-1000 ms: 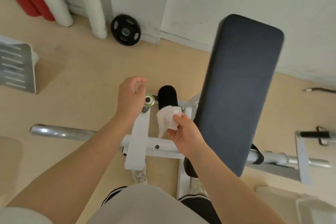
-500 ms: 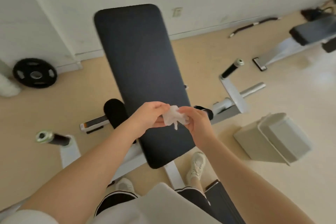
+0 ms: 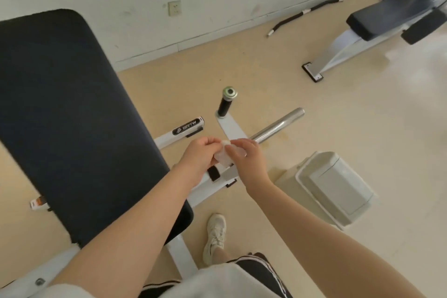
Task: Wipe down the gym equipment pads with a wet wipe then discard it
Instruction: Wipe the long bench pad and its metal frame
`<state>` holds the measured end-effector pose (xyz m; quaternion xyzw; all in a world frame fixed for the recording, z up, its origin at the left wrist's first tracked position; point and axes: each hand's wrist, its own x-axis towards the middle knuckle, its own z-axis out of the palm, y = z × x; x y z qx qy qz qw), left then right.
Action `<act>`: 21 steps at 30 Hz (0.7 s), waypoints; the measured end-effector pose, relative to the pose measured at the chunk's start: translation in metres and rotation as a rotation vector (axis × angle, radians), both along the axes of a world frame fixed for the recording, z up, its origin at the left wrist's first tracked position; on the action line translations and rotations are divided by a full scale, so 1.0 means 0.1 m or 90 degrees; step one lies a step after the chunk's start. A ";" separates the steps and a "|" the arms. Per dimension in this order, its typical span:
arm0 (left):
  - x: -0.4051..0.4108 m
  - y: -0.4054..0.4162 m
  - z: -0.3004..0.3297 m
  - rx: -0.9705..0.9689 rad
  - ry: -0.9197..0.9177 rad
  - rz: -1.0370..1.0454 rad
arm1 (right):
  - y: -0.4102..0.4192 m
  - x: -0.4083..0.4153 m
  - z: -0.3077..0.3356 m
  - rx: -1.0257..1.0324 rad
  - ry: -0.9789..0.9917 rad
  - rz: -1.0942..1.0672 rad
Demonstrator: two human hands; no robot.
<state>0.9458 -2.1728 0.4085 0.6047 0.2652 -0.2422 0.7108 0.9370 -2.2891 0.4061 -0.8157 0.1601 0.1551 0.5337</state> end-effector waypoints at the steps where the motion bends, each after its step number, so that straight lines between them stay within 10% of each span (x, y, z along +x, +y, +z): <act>1: 0.10 -0.12 -0.01 0.014 -0.001 0.004 | -0.10 0.10 0.02 0.036 0.022 0.010; 11: 1.23 -0.44 -0.46 0.268 -0.035 0.046 | -0.50 1.29 -0.64 0.116 0.237 -0.204; 21: 1.70 -0.44 -0.83 0.237 -0.039 0.032 | -0.14 2.02 -1.36 0.238 0.315 -0.278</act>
